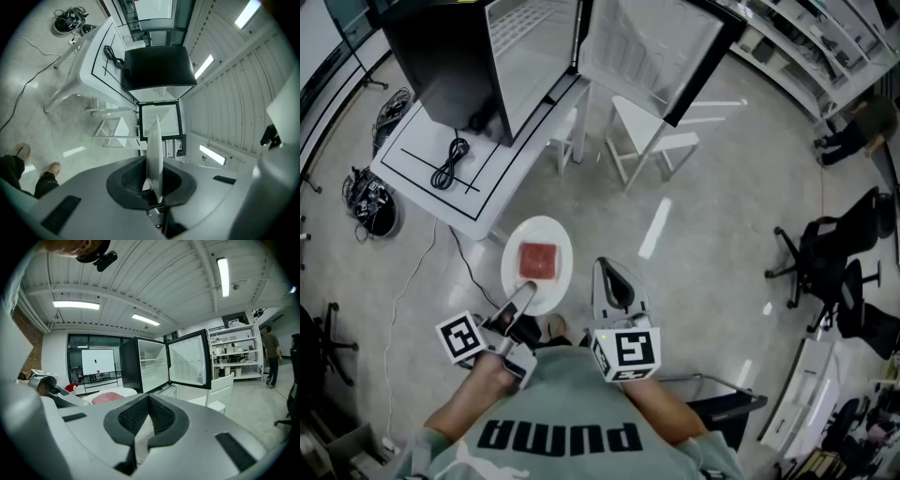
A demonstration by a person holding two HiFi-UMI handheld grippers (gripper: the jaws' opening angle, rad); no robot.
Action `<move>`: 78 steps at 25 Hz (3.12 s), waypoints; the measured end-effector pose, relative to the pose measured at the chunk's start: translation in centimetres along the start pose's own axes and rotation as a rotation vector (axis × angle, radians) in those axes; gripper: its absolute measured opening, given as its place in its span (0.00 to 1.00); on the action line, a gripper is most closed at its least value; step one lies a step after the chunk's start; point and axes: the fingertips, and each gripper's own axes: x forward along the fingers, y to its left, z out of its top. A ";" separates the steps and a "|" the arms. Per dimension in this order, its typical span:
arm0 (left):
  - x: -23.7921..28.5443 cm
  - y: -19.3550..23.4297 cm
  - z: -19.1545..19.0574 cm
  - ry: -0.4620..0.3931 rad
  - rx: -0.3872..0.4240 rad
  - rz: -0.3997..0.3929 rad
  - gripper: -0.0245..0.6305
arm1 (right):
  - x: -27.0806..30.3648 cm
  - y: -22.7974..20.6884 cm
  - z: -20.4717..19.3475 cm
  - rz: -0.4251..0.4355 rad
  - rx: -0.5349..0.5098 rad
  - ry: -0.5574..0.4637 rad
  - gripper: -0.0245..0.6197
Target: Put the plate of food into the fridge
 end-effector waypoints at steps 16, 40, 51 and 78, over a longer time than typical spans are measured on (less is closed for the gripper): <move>5.2 -1.5 -0.1 -0.086 0.000 0.011 0.08 | 2.6 -4.5 1.9 0.088 -0.018 0.006 0.05; 18.5 -4.0 -2.4 -0.348 -0.014 0.024 0.08 | 8.5 -17.4 6.0 0.330 -0.038 -0.022 0.04; 22.5 -3.8 0.4 -0.336 -0.012 0.028 0.08 | 12.2 -19.5 6.4 0.328 -0.049 -0.008 0.04; 28.8 -3.5 18.4 -0.304 -0.040 0.021 0.08 | 30.5 -16.2 9.8 0.310 -0.047 0.028 0.05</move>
